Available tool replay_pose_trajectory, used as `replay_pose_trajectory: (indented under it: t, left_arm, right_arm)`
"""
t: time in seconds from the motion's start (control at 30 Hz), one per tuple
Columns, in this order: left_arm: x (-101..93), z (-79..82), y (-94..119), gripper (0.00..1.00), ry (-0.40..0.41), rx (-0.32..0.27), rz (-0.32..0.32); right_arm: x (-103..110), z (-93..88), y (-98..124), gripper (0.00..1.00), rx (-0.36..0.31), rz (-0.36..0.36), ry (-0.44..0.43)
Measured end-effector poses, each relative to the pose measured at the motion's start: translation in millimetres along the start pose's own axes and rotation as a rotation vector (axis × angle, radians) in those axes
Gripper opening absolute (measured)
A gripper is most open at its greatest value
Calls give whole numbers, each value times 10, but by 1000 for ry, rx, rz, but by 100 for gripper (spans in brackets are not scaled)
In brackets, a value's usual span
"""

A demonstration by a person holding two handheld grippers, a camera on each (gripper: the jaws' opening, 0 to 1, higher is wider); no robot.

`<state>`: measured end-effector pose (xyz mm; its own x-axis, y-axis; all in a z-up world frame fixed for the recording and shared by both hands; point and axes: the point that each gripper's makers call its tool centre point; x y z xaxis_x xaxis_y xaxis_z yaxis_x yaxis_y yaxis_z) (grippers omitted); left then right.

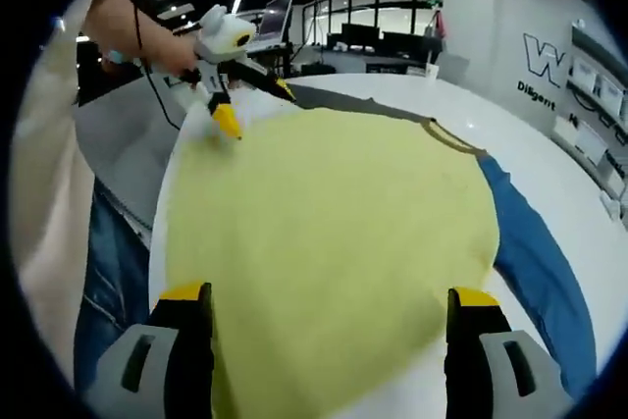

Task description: Fold the garment on the visible template until the final outline fits inside the template.

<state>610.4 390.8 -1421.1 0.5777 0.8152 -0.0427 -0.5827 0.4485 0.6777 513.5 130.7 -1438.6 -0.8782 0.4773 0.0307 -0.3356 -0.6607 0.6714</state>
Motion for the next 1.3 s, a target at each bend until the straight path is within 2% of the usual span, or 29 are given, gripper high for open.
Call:
replay_pose_trajectory:
  t: [0.07, 0.13, 0.2, 0.3, 0.33, 0.43, 0.5, 0.53, 0.57, 0.67, 0.7, 0.77, 0.9, 0.97, 1.03, 1.17, 1.23, 1.3]
  left_arm:
    - [295, 69, -75, 99, 50, 4, 37]
    - [472, 186, -146, 98, 78, -5, 42]
    - [597, 267, -210, 98, 89, -10, 54]
    - [733, 418, -350, 98, 174, -37, 57]
    - [757, 424, -388, 99, 198, -35, 59]
    - [858, 335, -485, 99, 251, -3, 85]
    - [949, 266, -466, 99, 294, 11, 146]
    - [1007, 287, -447, 97, 287, -12, 174]
    - [1044, 256, -413, 98, 305, 3, 203]
    - [1189, 211, -310, 99, 391, -14, 295]
    - [1275, 177, -262, 99, 444, -34, 329]
    - [1280, 169, -213, 99, 520, -58, 374]
    - [1216, 77, -131, 99, 559, -43, 466]
    - [1192, 90, -107, 99, 580, -58, 476]
    - [1181, 150, -107, 99, 615, -74, 456]
    - [1340, 329, -86, 99, 562, -103, 458]
    - [1496, 293, -66, 99, 563, -90, 474]
    - [1621, 157, -15, 99, 580, -53, 506]
  right_arm:
    - [5, 5, -1, 97, 2, 4, 6]
    - [17, 2, 1, 97, 1, 9, 5]
    - [40, -13, 4, 97, 4, 13, 0]
    - [78, -18, -8, 97, 2, 21, -11]
    - [85, -16, -15, 97, 2, 22, -13]
    - [112, -6, -42, 97, 4, 31, -14]
    - [131, -6, -59, 97, 7, 40, -13]
    - [135, -17, -69, 97, 11, 44, -13]
    - [140, -25, -75, 97, 14, 47, -17]
    - [165, -47, -101, 97, 20, 55, -19]
    - [182, -47, -109, 98, 21, 59, -20]
    - [206, -36, -130, 99, 14, 63, -14]
    - [190, -32, -138, 99, 14, 60, -5]
    - [190, -40, -134, 99, 17, 62, -1]
    - [192, -42, -130, 99, 17, 62, -2]
    - [191, -48, -131, 99, 18, 60, -3]
    - [191, -49, -132, 99, 20, 59, -3]
    - [190, -48, -133, 99, 21, 59, -4]
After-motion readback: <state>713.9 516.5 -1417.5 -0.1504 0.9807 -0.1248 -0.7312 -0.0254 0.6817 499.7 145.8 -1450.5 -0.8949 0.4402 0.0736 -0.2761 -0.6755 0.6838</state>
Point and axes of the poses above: the point that each gripper's makers call its tool centre point, and the gripper's own axes: y roughly backward along the fingers, x roughly to its left, z roughly out of its top, and after that the axes turned 3 degrees about z, right-handed
